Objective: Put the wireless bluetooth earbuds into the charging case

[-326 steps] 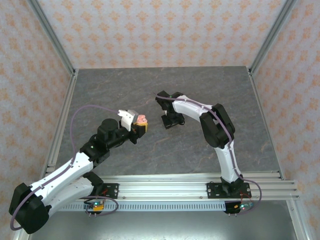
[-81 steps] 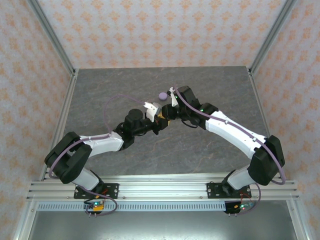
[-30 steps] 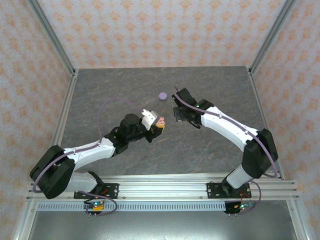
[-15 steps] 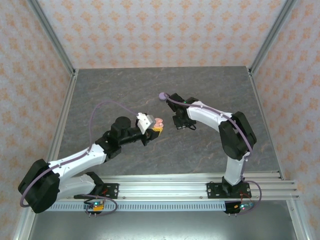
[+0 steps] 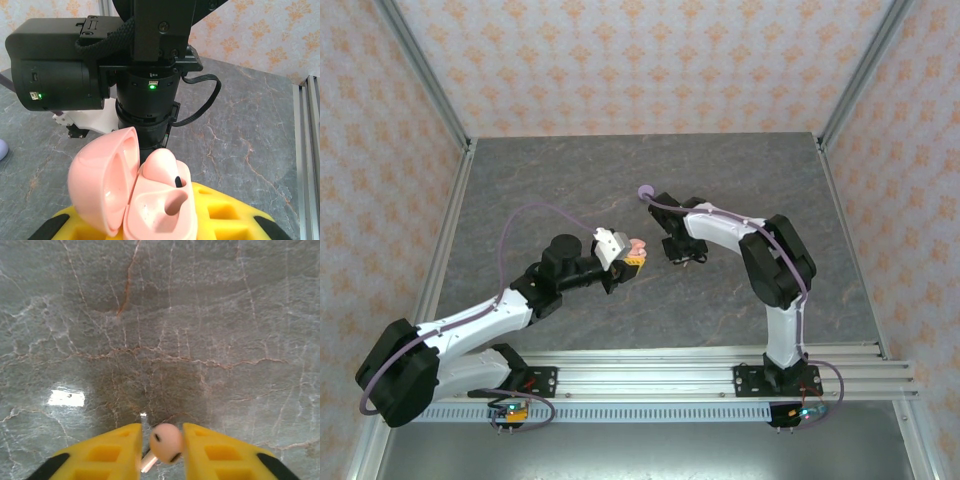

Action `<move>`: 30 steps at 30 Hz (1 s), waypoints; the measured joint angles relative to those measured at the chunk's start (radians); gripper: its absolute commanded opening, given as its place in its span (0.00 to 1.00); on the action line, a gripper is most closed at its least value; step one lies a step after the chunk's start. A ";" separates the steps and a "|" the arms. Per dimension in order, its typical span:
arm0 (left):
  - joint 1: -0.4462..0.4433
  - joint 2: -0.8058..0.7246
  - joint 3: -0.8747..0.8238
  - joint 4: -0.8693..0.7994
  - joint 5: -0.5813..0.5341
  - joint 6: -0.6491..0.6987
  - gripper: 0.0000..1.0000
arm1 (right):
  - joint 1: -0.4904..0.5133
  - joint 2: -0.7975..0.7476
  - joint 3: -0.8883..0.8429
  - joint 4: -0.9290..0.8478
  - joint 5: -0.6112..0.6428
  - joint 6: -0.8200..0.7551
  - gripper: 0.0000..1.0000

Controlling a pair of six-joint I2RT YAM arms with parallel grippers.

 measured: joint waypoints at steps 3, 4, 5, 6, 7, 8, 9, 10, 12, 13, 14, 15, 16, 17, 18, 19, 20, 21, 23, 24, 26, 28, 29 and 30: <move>0.000 0.001 0.000 0.000 0.000 -0.003 0.09 | 0.000 0.000 0.001 0.000 -0.008 -0.001 0.43; 0.000 0.001 0.000 -0.001 0.000 -0.004 0.09 | 0.000 0.000 0.003 0.000 -0.012 0.001 0.45; 0.000 0.001 0.000 -0.001 0.000 -0.006 0.09 | 0.000 0.000 0.003 0.001 -0.016 0.002 0.47; 0.000 0.001 0.000 -0.001 0.000 -0.007 0.09 | -0.002 0.000 0.003 0.001 -0.019 0.004 0.49; 0.000 0.002 0.000 -0.001 0.000 -0.007 0.09 | -0.003 -0.002 0.003 0.002 -0.027 0.006 0.50; 0.000 0.004 0.000 -0.001 -0.001 -0.008 0.09 | -0.005 -0.005 0.002 0.005 -0.037 0.008 0.51; 0.000 0.006 0.000 -0.001 -0.003 -0.009 0.09 | -0.009 -0.012 -0.003 0.013 -0.051 0.011 0.52; 0.000 0.008 0.000 -0.003 -0.004 -0.012 0.09 | -0.013 -0.023 -0.008 0.021 -0.066 0.014 0.53; 0.000 0.010 0.000 -0.005 -0.007 -0.018 0.09 | -0.028 -0.053 -0.024 0.038 -0.098 0.023 0.55; 0.000 0.010 0.000 -0.005 -0.008 -0.019 0.09 | -0.039 -0.074 -0.035 0.048 -0.117 0.030 0.56; 0.000 0.010 0.000 -0.005 -0.008 -0.022 0.09 | -0.050 -0.092 -0.046 0.057 -0.132 0.036 0.56; 0.000 0.010 0.000 -0.005 -0.009 -0.023 0.09 | -0.062 -0.109 -0.056 0.066 -0.146 0.045 0.57; 0.000 0.010 0.000 -0.005 -0.010 -0.024 0.09 | -0.076 -0.123 -0.066 0.074 -0.159 0.054 0.57; 0.000 0.010 0.000 -0.005 -0.011 -0.025 0.09 | -0.090 -0.135 -0.076 0.082 -0.171 0.065 0.57; 0.000 0.010 0.000 -0.005 -0.011 -0.026 0.09 | -0.106 -0.144 -0.084 0.088 -0.183 0.077 0.56; 0.000 0.010 0.000 -0.005 -0.015 -0.026 0.09 | -0.120 -0.150 -0.092 0.092 -0.193 0.091 0.56; 0.000 0.011 0.000 -0.005 -0.019 -0.026 0.09 | -0.131 -0.152 -0.097 0.095 -0.200 0.104 0.55; 0.000 0.012 0.000 -0.005 -0.021 -0.026 0.09 | -0.142 -0.152 -0.102 0.096 -0.208 0.118 0.55; 0.000 0.013 0.000 -0.005 -0.026 -0.026 0.09 | -0.151 -0.152 -0.113 0.100 -0.224 0.142 0.55; 0.000 0.013 0.000 -0.005 -0.026 -0.026 0.09 | -0.150 -0.152 -0.118 0.101 -0.235 0.153 0.55; 0.000 0.014 0.000 -0.005 -0.026 -0.026 0.09 | -0.148 -0.150 -0.126 0.109 -0.251 0.169 0.55; 0.000 0.016 0.000 -0.005 -0.026 -0.026 0.09 | -0.146 -0.143 -0.127 0.116 -0.265 0.183 0.55; 0.000 0.016 0.000 -0.005 -0.026 -0.026 0.09 | -0.146 -0.140 -0.127 0.121 -0.272 0.190 0.55; 0.000 0.018 0.000 -0.005 -0.026 -0.026 0.09 | -0.146 -0.135 -0.127 0.126 -0.279 0.193 0.55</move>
